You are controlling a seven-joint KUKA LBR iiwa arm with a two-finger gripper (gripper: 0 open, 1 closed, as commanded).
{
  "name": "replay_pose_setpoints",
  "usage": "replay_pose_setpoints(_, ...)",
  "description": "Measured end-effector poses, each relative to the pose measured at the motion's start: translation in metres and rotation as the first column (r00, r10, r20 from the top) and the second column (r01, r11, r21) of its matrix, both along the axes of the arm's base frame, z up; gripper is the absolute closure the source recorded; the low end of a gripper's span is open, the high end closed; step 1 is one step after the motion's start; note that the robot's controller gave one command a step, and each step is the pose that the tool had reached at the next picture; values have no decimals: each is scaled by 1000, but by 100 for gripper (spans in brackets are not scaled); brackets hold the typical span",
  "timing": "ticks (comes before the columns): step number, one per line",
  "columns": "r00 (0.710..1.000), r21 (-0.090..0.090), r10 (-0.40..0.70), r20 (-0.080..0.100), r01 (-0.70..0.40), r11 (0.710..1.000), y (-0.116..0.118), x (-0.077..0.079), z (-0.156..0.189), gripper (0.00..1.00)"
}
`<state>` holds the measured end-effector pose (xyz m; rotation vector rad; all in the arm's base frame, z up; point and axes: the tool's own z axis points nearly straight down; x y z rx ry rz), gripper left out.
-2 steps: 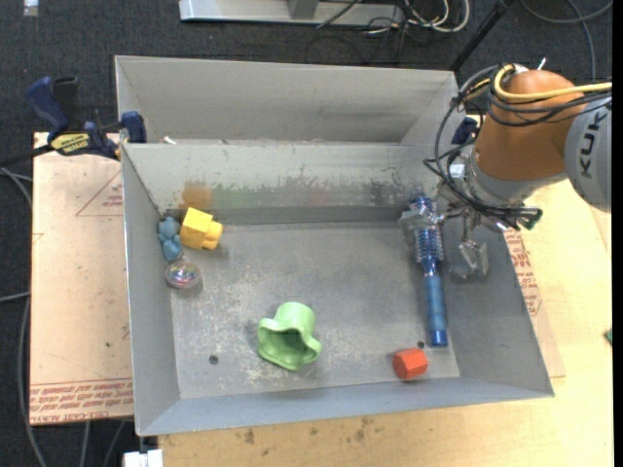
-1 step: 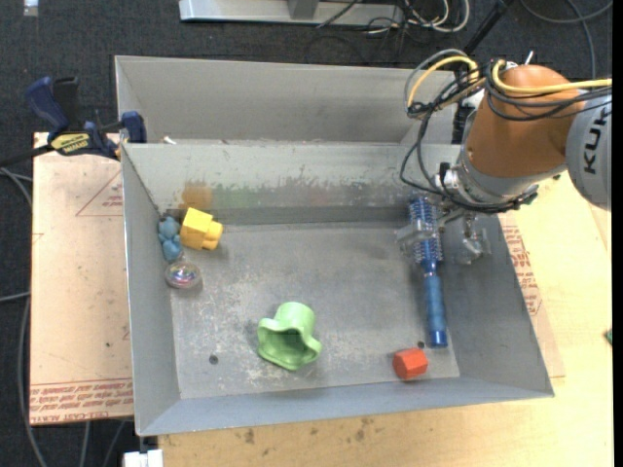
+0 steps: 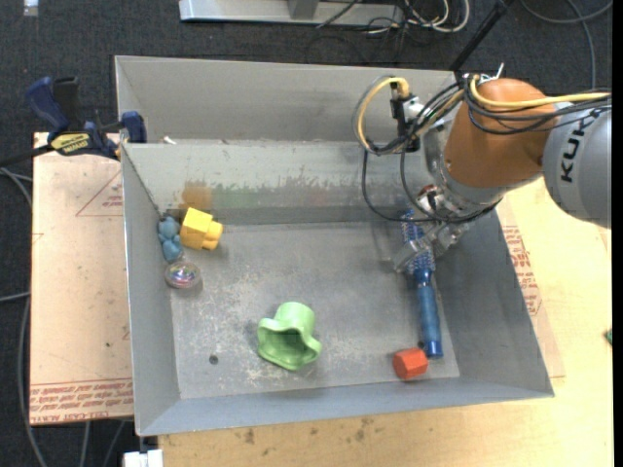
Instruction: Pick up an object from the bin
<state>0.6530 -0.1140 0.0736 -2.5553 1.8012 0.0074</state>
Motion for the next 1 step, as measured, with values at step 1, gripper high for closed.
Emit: replay_pose_setpoints(1, 1000, 10, -5, 0, 5, 1000, 5, 1, 1, 0)
